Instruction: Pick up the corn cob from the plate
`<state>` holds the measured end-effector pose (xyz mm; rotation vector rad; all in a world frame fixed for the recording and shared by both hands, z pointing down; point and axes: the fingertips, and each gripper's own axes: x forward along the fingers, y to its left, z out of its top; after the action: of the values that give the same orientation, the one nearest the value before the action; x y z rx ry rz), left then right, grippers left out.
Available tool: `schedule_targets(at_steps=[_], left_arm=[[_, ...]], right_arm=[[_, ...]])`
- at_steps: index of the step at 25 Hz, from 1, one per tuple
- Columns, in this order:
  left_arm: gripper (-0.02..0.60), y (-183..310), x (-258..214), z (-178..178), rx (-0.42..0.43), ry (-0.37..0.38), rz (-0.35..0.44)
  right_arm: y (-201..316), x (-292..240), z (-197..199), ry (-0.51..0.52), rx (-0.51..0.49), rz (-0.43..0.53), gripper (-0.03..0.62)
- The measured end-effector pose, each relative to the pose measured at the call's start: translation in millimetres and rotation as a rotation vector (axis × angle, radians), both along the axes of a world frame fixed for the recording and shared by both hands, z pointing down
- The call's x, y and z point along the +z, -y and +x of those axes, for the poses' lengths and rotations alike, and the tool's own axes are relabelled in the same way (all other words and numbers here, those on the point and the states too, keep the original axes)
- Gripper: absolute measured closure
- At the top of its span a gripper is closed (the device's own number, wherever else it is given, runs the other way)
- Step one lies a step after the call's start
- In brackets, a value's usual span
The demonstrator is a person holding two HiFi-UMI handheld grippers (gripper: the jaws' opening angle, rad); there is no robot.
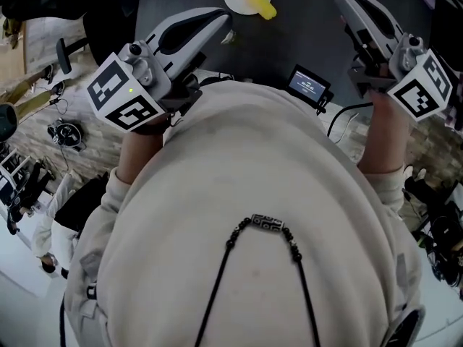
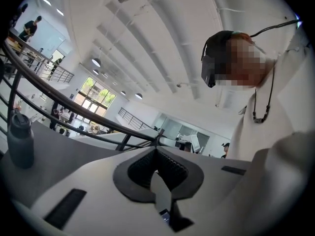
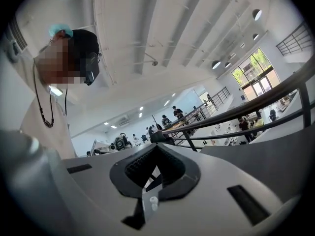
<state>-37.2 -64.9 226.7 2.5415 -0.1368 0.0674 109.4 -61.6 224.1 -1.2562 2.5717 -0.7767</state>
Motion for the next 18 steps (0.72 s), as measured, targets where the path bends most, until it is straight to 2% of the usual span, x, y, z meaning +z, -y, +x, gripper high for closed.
schedule_targets(at_steps=[4,8,12,18], left_arm=[[0.581,-3,-7,5,-0.019,0.034,-0.007],[0.581,-2,-15,8,-0.018,0.031,-0.009],[0.581,-6,-14,8,0.029,0.003,0.006],[0.581,-2,-18,14,0.111,-0.057,0.037]], right_arm=[[0,-2,12,0.044,-0.008,0.000,0.579],[-1,-9,12,0.049,-0.005,-0.006,0.579],[-4,-14,5,0.016,0.015,0.017,0.579],[-16,-23,5,0.011,0.095,0.044,0.579]])
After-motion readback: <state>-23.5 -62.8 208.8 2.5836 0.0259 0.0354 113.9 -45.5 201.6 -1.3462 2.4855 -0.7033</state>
